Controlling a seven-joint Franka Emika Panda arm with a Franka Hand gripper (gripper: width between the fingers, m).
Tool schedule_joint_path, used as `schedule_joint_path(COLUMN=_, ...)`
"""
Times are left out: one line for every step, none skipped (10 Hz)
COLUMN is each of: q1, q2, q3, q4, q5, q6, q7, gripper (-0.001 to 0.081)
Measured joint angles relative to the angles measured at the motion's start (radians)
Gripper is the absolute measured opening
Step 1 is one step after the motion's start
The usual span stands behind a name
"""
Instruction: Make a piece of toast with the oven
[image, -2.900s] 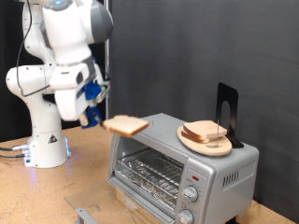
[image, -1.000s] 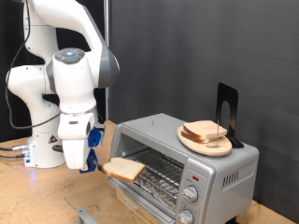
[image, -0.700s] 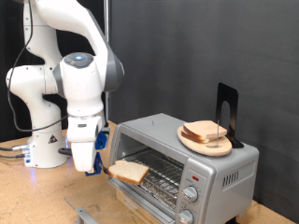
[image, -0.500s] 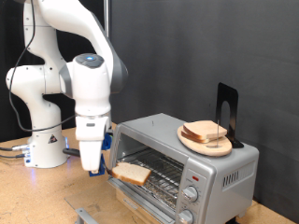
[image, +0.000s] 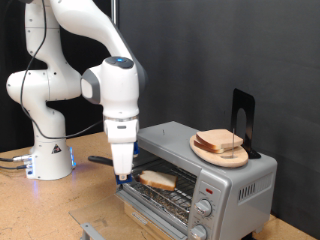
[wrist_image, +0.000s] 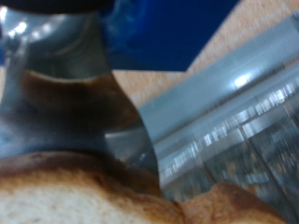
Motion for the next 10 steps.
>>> schedule_joint_path(q1=0.003, q2=-0.015, q3=0.006, q4=0.004, q5=0.009, q6=-0.003, q7=0.0, gripper=0.0468)
schedule_joint_path(q1=0.006, q2=-0.029, q3=0.012, q4=0.005, q5=0.024, q6=-0.013, q7=0.0, gripper=0.0468)
schedule_joint_path(q1=0.014, q2=-0.039, q3=0.02, q4=0.006, q5=0.028, q6=-0.026, q7=0.004, gripper=0.0468)
schedule_joint_path(q1=0.016, q2=-0.045, q3=0.025, q4=0.005, q5=0.027, q6=-0.038, q7=0.009, gripper=0.0468)
schedule_joint_path(q1=0.016, q2=-0.047, q3=0.026, q4=0.004, q5=0.027, q6=-0.052, q7=0.016, gripper=0.0468)
schedule_joint_path(q1=0.015, q2=-0.048, q3=0.026, q4=0.002, q5=0.026, q6=-0.058, q7=0.019, gripper=0.0468)
schedule_joint_path(q1=0.015, q2=-0.049, q3=0.026, q4=-0.002, q5=0.026, q6=-0.061, q7=0.019, gripper=0.0468)
schedule_joint_path(q1=0.015, q2=-0.051, q3=0.026, q4=-0.007, q5=0.026, q6=-0.063, q7=0.019, gripper=0.0468)
schedule_joint_path(q1=0.015, q2=-0.054, q3=0.026, q4=-0.013, q5=0.028, q6=-0.065, q7=0.019, gripper=0.0468)
schedule_joint_path(q1=0.015, q2=-0.059, q3=0.026, q4=-0.02, q5=0.031, q6=-0.069, q7=0.019, gripper=0.0468)
